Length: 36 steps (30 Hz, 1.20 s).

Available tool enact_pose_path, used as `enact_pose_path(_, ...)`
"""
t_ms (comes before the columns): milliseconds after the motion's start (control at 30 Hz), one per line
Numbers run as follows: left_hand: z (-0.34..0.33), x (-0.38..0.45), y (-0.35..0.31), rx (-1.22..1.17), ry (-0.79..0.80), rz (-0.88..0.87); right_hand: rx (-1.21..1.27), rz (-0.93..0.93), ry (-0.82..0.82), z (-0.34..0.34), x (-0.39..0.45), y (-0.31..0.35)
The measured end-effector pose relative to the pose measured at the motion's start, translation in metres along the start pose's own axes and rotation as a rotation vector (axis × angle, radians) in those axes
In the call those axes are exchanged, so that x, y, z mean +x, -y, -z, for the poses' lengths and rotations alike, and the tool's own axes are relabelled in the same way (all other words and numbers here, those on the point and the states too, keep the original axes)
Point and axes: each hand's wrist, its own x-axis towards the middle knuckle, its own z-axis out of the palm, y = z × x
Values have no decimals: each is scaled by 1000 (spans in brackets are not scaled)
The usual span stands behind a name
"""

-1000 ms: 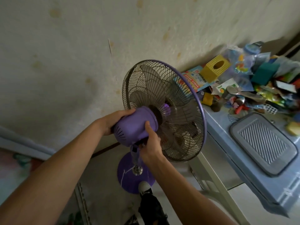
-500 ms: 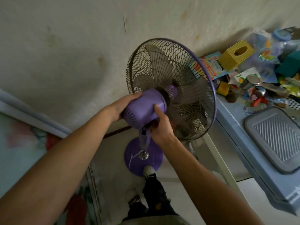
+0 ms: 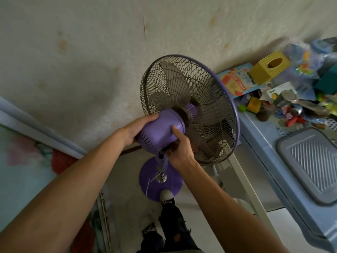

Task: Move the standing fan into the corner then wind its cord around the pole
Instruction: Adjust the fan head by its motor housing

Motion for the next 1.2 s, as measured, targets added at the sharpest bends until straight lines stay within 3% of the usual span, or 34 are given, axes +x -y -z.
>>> enact_pose_path(367,5,5,-5,48,102,36,-47,-74,16,0,19,6)
enact_pose_path(567,2,8,-2,-22,62,29,-69,-169,40,1,23,18)
enact_pose_path(700,11,5,-27,-50,84,-6,-40,-87,73,-10,26,24)
enact_pose_path(1033,17,8,-61,132,167,13,19,75,104,-14,5,3)
enact_pose_path(1200,12,5,-67,117,101,-31,6,74,109,-21,3,27)
